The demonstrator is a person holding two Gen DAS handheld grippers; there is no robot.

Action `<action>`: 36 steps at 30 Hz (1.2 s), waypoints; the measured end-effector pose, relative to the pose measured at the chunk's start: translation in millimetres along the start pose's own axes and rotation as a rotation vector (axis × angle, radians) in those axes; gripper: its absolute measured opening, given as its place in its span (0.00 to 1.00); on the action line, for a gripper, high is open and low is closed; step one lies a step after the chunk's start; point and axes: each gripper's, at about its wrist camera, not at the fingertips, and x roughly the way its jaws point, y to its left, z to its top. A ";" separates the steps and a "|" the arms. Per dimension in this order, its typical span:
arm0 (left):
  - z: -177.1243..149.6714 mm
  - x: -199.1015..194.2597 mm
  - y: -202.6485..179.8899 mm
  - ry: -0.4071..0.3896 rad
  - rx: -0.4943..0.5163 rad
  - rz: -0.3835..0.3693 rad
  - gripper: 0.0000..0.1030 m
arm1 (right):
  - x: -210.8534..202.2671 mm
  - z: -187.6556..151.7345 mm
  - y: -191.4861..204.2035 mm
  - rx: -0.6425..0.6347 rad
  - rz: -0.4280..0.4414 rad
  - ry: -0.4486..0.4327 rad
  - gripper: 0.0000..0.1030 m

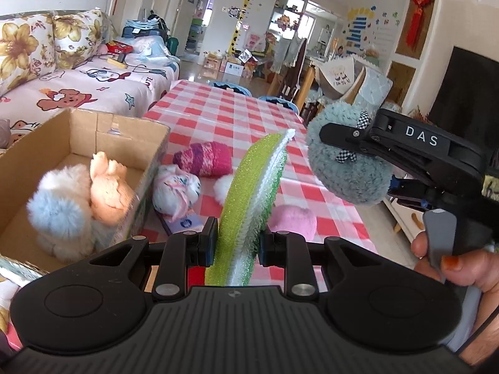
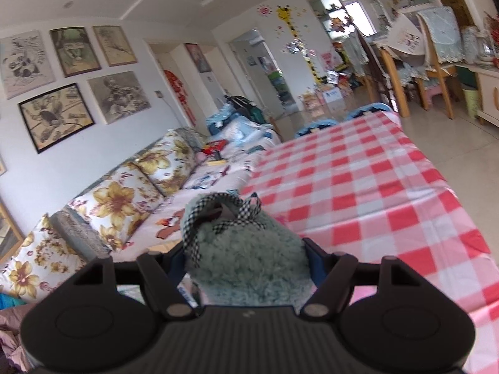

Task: Organize soft objects
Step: 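Carry the green pad with the left tool while the right tool carries the knitted ball toward the box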

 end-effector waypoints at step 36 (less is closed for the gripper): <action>19.2 21.1 123.5 -0.046 -0.275 0.274 0.28 | 130.8 -39.2 123.0 -0.150 0.263 0.231 0.71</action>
